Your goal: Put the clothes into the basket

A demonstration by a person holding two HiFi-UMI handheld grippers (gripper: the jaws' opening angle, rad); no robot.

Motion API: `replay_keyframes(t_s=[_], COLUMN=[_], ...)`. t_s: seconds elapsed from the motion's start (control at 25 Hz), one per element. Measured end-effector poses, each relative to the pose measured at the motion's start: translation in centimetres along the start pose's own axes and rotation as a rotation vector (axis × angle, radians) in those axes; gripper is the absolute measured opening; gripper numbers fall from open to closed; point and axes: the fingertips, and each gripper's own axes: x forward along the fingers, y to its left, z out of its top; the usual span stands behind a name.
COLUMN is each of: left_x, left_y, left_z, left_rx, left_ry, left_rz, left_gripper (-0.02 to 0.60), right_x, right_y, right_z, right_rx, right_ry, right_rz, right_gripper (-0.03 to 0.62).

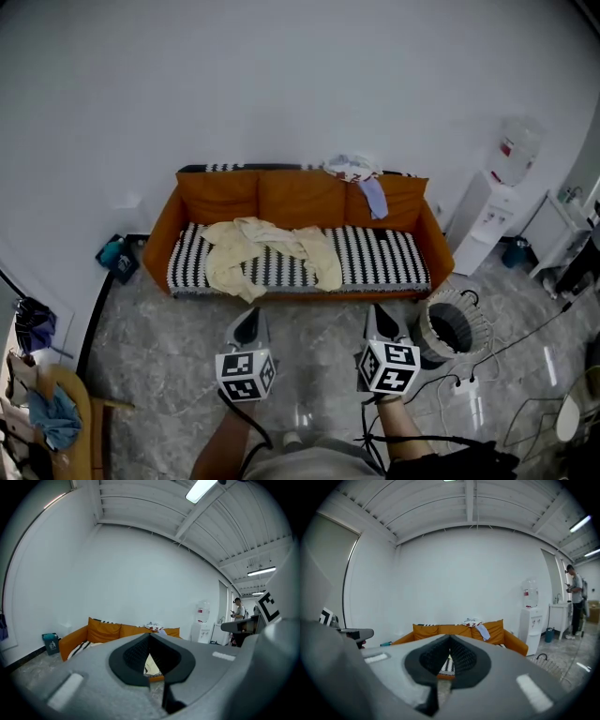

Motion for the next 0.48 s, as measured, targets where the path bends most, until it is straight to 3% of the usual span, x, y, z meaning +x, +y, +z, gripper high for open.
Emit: replay_keyframes(t_s=[0.48], left_x=[3.5], left_y=[0.6], left_z=[-0.6], left_rx=[-0.018], left_ry=[0.006], left_rz=[-0.023], left_gripper=[-0.006], right_x=[3.3], right_y=[-1.1], right_z=[-1.0], right_rx=[0.001], right_ry=[0.046], right_rz=[-0.026], right_gripper=[0.003])
